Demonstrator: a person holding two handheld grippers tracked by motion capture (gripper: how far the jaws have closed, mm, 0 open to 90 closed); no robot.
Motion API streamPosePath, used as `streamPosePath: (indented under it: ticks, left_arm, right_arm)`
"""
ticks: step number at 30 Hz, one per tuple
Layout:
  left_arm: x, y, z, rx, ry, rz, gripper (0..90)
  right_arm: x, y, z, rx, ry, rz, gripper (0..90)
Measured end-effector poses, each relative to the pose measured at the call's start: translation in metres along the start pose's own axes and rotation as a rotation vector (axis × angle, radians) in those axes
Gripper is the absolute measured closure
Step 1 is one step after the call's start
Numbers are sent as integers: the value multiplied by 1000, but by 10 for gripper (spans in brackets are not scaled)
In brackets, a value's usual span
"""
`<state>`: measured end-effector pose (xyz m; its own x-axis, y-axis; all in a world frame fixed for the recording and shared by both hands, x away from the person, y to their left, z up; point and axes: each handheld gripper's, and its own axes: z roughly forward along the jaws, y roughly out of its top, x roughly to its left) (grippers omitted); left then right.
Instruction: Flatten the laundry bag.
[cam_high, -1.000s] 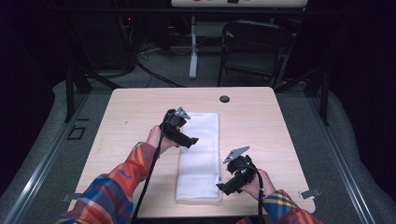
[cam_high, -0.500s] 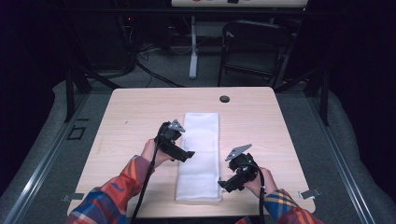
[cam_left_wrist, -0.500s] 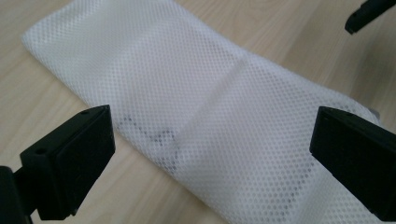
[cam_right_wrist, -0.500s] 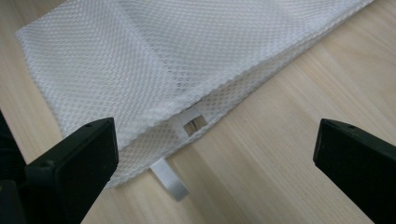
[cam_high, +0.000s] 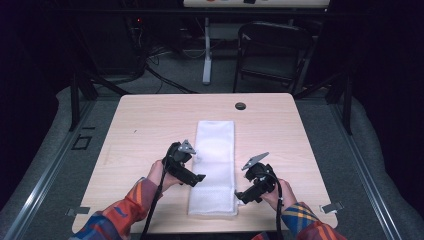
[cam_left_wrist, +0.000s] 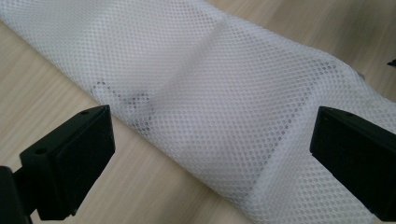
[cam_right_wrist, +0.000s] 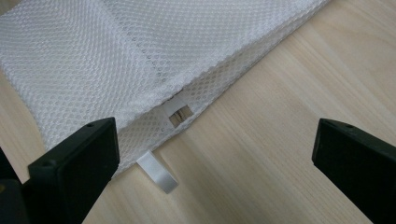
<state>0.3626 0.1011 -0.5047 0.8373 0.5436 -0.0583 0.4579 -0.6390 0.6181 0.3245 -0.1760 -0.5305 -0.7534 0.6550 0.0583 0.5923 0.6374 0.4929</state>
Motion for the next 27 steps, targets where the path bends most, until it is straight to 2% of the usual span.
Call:
streamPosePath:
  ticks: [5, 19, 22, 27]
  left_arm:
    - [-8, -3, 0, 13, -23, 11, 1]
    - [-21, -8, 4, 26, -30, 26, 1]
    - [-29, -7, 6, 29, -44, 41, 3]
    - [-48, -10, 13, 38, -70, 91, 30]
  right_arm:
    - [-1, 0, 1, 5, 2, 4, 9]
    - [-3, 2, 3, 21, 4, 9, 17]
    - [-3, 2, 4, 16, 9, 10, 18]
    - [-3, 3, 4, 23, 11, 7, 22]
